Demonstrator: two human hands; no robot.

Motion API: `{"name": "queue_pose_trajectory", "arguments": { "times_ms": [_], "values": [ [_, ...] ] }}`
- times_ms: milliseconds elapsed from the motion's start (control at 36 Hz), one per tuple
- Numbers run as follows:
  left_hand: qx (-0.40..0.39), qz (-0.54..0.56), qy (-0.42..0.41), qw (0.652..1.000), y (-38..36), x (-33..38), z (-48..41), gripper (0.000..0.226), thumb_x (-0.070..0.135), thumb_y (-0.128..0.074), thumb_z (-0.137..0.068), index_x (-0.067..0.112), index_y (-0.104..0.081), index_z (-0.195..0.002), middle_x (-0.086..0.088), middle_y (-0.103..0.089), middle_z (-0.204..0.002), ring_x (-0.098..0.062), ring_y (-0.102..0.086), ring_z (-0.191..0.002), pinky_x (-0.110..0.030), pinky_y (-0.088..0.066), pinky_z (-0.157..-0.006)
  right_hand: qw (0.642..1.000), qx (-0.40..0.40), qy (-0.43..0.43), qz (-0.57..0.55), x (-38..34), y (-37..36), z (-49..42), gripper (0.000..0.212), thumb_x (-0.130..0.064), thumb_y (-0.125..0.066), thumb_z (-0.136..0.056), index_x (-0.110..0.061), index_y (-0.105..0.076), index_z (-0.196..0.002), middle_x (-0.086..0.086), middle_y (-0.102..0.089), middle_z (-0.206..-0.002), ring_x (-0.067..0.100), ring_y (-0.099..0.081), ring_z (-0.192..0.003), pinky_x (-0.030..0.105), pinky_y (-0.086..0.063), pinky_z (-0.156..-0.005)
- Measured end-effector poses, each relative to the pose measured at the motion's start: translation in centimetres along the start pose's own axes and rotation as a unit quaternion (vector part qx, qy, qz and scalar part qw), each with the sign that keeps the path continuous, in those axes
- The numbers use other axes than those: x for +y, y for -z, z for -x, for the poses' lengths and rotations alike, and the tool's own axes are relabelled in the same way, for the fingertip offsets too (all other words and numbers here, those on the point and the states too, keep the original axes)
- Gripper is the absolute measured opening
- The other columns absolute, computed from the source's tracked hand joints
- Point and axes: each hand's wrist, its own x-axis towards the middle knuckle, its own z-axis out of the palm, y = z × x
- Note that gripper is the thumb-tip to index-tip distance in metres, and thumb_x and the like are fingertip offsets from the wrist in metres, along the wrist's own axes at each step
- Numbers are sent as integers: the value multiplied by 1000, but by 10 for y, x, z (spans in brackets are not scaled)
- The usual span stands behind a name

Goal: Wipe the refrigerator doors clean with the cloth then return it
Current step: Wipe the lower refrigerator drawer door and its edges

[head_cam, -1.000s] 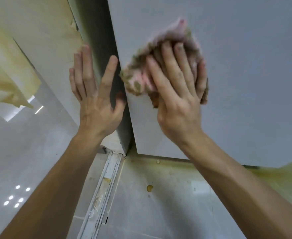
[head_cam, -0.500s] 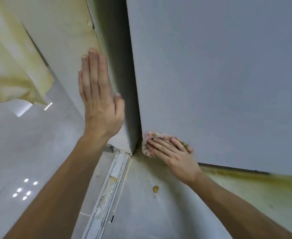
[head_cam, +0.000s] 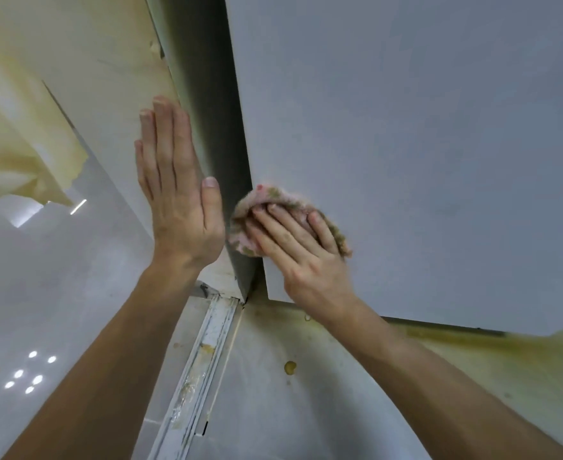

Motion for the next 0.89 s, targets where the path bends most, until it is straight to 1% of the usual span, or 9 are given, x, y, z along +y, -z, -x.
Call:
{"name": "queue_pose_trajectory", "arguments": {
  "times_ms": [83,139,194,278,472,611,722,806,889],
  "values": [
    [-1,4,-1,1000,2,1,1,64,10,-39,-101,-11,-22,-159,-34,-21,-166,-45,-13,-158,-66,-14,-127,974,-200,81,-74,-2,-12,54,52,-5,-36,-102,-4,-48,-153,10,-43,-162,21,-35,-152,33,-5,-130],
    [-5,-2,-3,1000,3,0,2,64,9,-40,-101,-10,-22,-159,-33,-20,-167,-44,-12,-159,-66,-14,-127,945,-293,90,-111,0,-15,81,56,-9,-39,-103,-10,-32,-159,5,-34,-167,11,-21,-157,31,-4,-129],
    [-10,-2,-6,1000,3,-1,4,65,9,-42,-101,-9,-22,-160,-31,-20,-168,-42,-11,-159,-65,-15,-128,949,-295,90,-73,2,-13,91,55,-16,-40,-105,-22,-28,-159,-5,-32,-168,2,-20,-156,31,-8,-128],
    [-5,-6,1,1000,1,2,7,66,10,-43,-101,-10,-21,-160,-32,-20,-167,-47,-13,-158,-64,-15,-128,940,-309,114,-92,9,-10,92,60,-14,-46,-103,-15,-25,-159,-5,-26,-168,8,-21,-154,26,1,-128],
    [-40,-20,-13,999,-12,28,26,67,17,-47,-103,4,-17,-161,-34,-16,-168,-45,-9,-159,-61,-6,-129,973,-204,92,-54,35,34,70,57,-4,-32,-102,-12,-34,-158,0,-31,-167,14,-26,-156,33,-3,-132],
    [-33,-14,-24,999,-17,36,30,63,21,-43,-104,6,-21,-161,-29,-14,-168,-25,3,-162,-60,-5,-129,999,37,-12,0,71,81,-8,50,6,-48,-103,-12,-56,-149,8,-39,-162,22,-33,-155,40,-14,-129],
    [-9,-10,-32,999,-22,42,25,60,23,-40,-106,7,-21,-161,-26,-14,-167,-22,2,-162,-55,-5,-130,975,181,-130,16,80,89,-53,47,7,-36,-108,-4,-51,-150,22,-39,-158,20,-15,-160,47,-8,-129],
    [-8,-2,-44,999,-25,47,24,60,23,-41,-106,8,-20,-160,-26,-13,-166,-25,1,-162,-55,-5,-129,972,193,-132,20,66,76,-43,47,4,-39,-107,-6,-51,-152,20,-43,-159,17,-15,-158,46,-8,-129],
    [-13,17,-46,999,-28,54,24,58,22,-41,-106,5,-22,-159,-30,-13,-165,-43,-7,-160,-56,-8,-129,998,65,-21,17,64,60,5,63,8,-55,-95,-14,-49,-154,8,-35,-166,18,-23,-159,40,-10,-130]
  ]
}}
